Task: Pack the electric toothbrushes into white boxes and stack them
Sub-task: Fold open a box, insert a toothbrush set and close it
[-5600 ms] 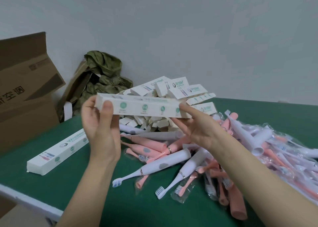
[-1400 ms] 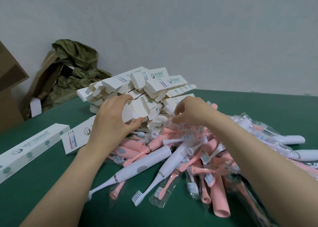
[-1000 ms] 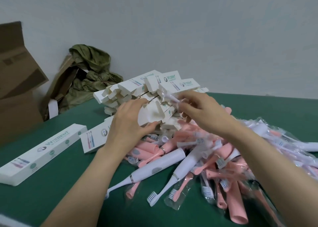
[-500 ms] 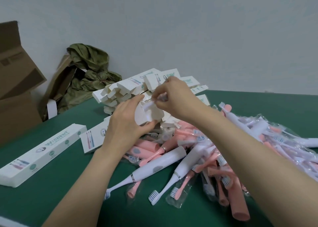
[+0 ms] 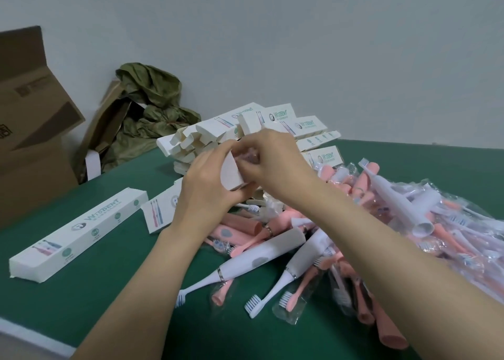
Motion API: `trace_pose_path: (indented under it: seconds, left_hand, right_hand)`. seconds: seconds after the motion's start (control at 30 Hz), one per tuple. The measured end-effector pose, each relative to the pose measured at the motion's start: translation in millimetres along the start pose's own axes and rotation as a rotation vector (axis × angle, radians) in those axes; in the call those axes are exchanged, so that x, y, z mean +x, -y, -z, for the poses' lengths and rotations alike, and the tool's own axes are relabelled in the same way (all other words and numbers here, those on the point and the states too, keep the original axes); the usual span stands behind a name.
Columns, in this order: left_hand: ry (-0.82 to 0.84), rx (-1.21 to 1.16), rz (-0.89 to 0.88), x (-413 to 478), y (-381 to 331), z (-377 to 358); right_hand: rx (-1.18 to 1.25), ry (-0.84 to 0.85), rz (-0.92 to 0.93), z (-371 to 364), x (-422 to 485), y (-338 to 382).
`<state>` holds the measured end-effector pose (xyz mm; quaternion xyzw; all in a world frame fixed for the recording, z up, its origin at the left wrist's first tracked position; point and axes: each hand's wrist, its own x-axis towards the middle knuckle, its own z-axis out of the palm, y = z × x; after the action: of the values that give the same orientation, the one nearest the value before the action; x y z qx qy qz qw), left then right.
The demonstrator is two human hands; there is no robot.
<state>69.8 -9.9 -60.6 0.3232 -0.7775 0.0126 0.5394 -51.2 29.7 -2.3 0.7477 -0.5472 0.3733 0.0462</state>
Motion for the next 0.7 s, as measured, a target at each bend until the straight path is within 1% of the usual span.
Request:
trace_pose_path:
  seconds: [0.03, 0.07, 0.1, 0.13, 0.17, 0.2, 0.27, 0.33, 0.37, 0.4, 0.47, 0.5, 0.53, 0.57, 0.63, 0.67, 0.7]
  left_hand:
    - [-0.006, -0.005, 0.019, 0.4, 0.8, 1.4]
    - [-0.011, -0.003, 0.035, 0.8, 1.9, 2.9]
    - [-0.017, 0.003, 0.044, 1.0, 3.2, 4.1]
    - [-0.019, 0.009, 0.049, 1.3, 3.9, 4.8]
    - [-0.020, 0.013, 0.050, 1.4, 4.4, 5.0]
    - [-0.020, 0.014, 0.051, 1.1, 4.4, 4.7]
    - [-0.015, 0.019, 0.045, -0.2, 4.1, 3.8]
    - [-0.010, 0.036, 0.027, -0.9, 4.2, 2.6]
    - [-0.005, 0.046, 0.019, -1.3, 4.3, 2.1]
    - [0.002, 0.057, 0.015, -1.7, 4.6, 2.0]
    - [0.014, 0.079, 0.021, -1.7, 6.0, 2.9]
    - [0.015, 0.090, 0.019, -1.5, 7.5, 3.8]
    - [0.014, 0.098, 0.015, -1.1, 8.9, 4.8]
    - [0.015, 0.099, 0.018, -0.4, 9.7, 5.8]
    - [0.029, 0.093, 0.035, 1.3, 9.3, 6.6]
    - [0.036, 0.091, 0.040, 1.7, 9.6, 6.3]
    - [0.045, 0.089, 0.047, 1.2, 10.1, 5.5]
  right_hand:
    - [0.149, -0.038, -0.079, 0.5, -0.8, -2.3]
    - [0.342, -0.036, -0.172, 2.4, -2.0, -5.4]
    - [0.567, 0.009, -0.260, 4.6, -3.2, -8.2]
    - [0.731, 0.057, -0.324, 4.7, -4.1, -11.6]
    - [0.778, 0.073, -0.335, 3.7, -4.9, -14.2]
    - [0.746, 0.050, -0.317, 1.2, -5.5, -15.3]
    - [0.607, -0.068, -0.267, -8.1, -6.5, -14.1]
    - [0.417, -0.196, -0.186, -19.5, -7.5, -9.0]
    - [0.308, -0.214, -0.135, -24.8, -7.4, -6.3]
    - [0.208, -0.176, -0.080, -30.2, -6.7, -3.9]
    - [0.091, -0.011, 0.005, -36.7, -5.8, -0.6]
    - [0.081, 0.054, 0.029, -35.4, -6.2, -0.5]
    - [0.103, 0.075, 0.040, -29.6, -6.7, -2.4]
    - [0.150, 0.041, 0.011, -19.3, -6.4, -5.9]
    - [0.203, -0.110, -0.150, 7.6, -3.9, -22.2]
    - [0.186, -0.138, -0.249, 22.2, -2.6, -35.1]
    - [0.149, -0.099, -0.341, 36.0, -1.8, -49.2]
